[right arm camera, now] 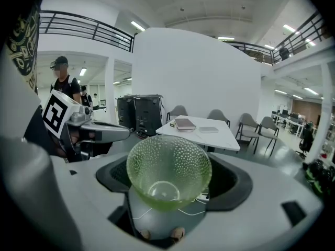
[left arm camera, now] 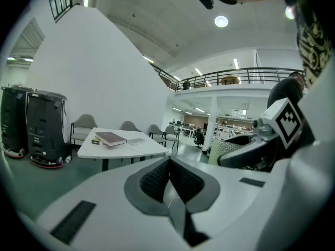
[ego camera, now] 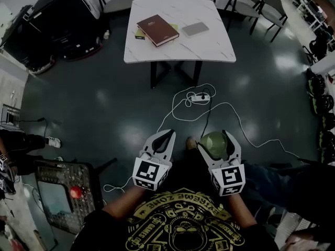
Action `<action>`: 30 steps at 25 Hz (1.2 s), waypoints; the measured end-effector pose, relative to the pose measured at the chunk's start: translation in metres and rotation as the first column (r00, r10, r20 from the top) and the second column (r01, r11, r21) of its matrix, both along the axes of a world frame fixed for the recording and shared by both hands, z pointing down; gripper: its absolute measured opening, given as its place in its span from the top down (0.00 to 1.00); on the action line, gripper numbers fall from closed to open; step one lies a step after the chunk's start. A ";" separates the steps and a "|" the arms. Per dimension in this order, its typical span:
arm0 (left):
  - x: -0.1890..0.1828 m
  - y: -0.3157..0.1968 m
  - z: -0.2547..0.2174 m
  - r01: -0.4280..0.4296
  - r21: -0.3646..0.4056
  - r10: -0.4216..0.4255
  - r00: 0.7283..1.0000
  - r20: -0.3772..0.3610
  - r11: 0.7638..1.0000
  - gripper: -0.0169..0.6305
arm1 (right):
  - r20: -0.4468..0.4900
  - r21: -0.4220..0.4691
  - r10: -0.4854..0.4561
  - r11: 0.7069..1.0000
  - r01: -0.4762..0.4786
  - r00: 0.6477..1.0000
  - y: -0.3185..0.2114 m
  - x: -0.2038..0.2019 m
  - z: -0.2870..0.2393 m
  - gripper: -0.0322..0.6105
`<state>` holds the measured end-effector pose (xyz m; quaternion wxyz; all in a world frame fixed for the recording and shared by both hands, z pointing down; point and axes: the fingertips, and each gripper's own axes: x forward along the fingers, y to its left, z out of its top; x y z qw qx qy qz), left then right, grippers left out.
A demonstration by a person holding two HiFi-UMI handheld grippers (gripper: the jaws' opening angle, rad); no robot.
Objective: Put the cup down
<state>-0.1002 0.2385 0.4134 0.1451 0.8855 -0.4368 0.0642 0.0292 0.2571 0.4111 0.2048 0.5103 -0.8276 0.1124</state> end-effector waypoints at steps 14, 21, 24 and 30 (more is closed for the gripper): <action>-0.005 -0.058 0.010 0.106 -0.036 -0.104 0.994 0.039 0.994 0.96 | 0.019 -0.004 -0.110 0.994 0.110 0.994 -0.071 -0.006 0.013 0.33; 0.018 -0.097 0.011 0.135 -0.050 -0.132 0.990 0.055 0.990 0.96 | 0.037 -0.016 -0.148 0.989 0.149 0.988 -0.115 0.011 0.016 0.33; 0.029 -0.112 0.010 0.147 -0.051 -0.143 0.988 0.065 0.988 0.96 | 0.043 -0.018 -0.165 0.986 0.166 0.985 -0.130 0.021 0.018 0.33; 0.047 -0.135 0.008 0.181 -0.053 -0.174 0.979 0.106 0.982 0.96 | 0.065 -0.008 -0.185 0.983 0.186 0.981 -0.161 0.045 0.019 0.33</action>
